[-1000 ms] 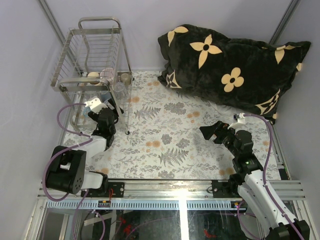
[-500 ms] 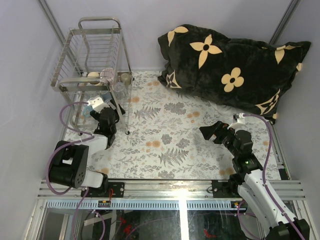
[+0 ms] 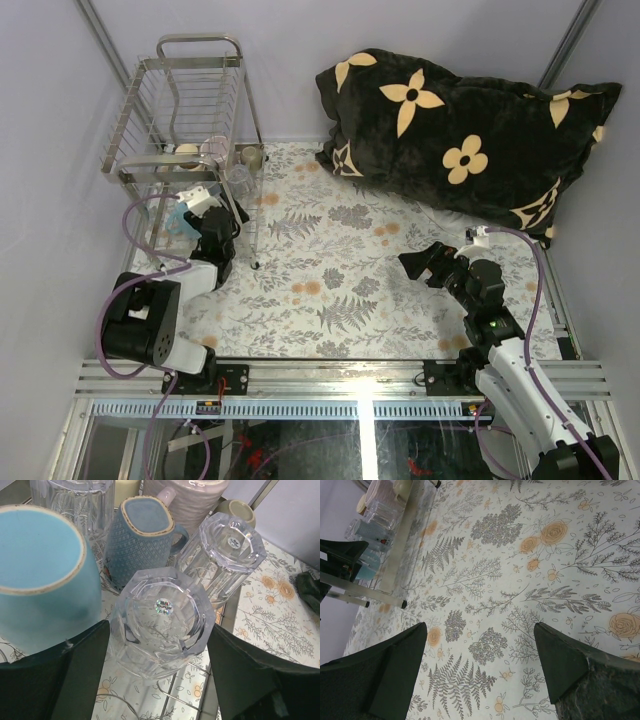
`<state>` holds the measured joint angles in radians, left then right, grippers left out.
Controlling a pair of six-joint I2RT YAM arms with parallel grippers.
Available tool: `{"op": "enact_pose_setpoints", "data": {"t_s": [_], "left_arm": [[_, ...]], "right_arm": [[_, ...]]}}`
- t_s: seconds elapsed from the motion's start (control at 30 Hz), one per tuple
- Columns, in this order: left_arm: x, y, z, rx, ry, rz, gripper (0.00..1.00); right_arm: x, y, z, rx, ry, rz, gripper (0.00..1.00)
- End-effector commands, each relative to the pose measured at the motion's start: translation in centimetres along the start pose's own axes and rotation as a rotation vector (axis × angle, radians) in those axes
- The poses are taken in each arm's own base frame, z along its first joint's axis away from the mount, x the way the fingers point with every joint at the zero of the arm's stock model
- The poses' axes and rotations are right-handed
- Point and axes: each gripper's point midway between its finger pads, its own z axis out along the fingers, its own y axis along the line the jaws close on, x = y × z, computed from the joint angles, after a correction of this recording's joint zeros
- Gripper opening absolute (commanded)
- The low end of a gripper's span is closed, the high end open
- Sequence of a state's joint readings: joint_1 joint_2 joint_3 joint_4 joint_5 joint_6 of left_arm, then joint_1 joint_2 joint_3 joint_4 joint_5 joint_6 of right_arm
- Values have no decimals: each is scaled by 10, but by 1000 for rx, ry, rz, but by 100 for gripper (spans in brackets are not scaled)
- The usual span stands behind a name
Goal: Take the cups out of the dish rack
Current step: Unload the cup from the dish rack.
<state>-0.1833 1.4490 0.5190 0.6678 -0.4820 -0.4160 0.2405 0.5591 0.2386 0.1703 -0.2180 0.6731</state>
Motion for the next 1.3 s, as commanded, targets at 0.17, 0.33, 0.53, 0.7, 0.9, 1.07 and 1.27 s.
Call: {"op": "enact_pose_setpoints", "data": {"t_s": [0.17, 0.33, 0.53, 0.7, 0.9, 1.07, 1.27], "left_arm": [[-23, -9, 8, -2, -69, 14, 51], [-23, -4, 3, -10, -73, 4, 44], [-24, 4, -8, -19, -86, -17, 29], [-25, 9, -15, -31, -95, -39, 25], [-27, 11, -22, -20, -104, -70, 24], [-28, 15, -29, -23, -109, -87, 22], [-37, 16, -38, -24, -128, -109, 21]], "right_arm": [[-14, 5, 2, -14, -59, -20, 95], [-14, 6, 2, -16, -58, -18, 95], [-13, 6, 2, -20, -55, -14, 95], [-13, 5, 2, -17, -55, -14, 95], [-13, 6, 2, -20, -56, -15, 95], [-13, 6, 2, -20, -59, -14, 95], [-13, 5, 3, -19, -57, -10, 95]]}}
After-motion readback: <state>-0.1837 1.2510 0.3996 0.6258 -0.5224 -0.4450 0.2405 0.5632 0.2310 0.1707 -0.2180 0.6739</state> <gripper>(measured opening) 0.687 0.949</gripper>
